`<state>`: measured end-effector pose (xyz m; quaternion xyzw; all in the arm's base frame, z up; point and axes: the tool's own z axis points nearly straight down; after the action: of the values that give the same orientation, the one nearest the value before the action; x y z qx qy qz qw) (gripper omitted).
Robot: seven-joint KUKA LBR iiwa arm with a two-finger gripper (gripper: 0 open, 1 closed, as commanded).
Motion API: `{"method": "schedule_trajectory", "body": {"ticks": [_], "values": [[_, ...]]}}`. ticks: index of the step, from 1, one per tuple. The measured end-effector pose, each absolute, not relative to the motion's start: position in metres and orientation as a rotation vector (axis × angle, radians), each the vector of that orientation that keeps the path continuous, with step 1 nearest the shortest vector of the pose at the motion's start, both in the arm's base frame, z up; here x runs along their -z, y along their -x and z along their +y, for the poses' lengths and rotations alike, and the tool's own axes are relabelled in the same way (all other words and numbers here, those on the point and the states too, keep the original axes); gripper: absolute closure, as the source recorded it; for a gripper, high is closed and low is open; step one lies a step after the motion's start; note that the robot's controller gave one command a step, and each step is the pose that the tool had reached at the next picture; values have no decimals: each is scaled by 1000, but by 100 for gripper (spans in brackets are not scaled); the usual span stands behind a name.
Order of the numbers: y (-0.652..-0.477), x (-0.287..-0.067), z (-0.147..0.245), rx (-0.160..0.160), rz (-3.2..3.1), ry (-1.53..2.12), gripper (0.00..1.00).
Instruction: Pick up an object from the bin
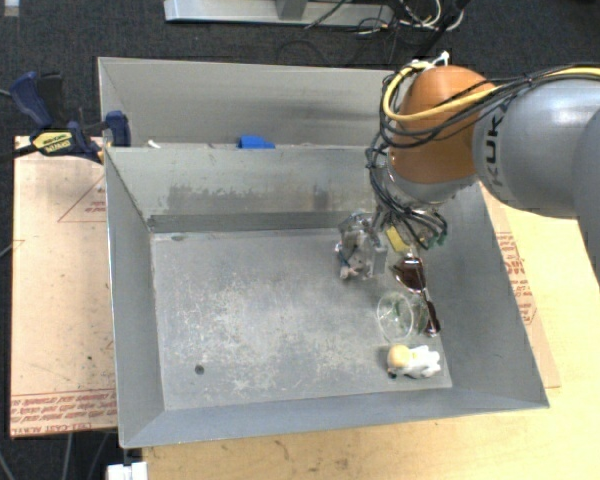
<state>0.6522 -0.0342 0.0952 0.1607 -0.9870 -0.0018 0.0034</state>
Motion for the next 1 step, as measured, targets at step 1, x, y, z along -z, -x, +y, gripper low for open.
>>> {"method": "schedule_trajectory", "body": {"ticks": [1], "values": [[-654,-119,-34,3,-3100,-504,100]]}}
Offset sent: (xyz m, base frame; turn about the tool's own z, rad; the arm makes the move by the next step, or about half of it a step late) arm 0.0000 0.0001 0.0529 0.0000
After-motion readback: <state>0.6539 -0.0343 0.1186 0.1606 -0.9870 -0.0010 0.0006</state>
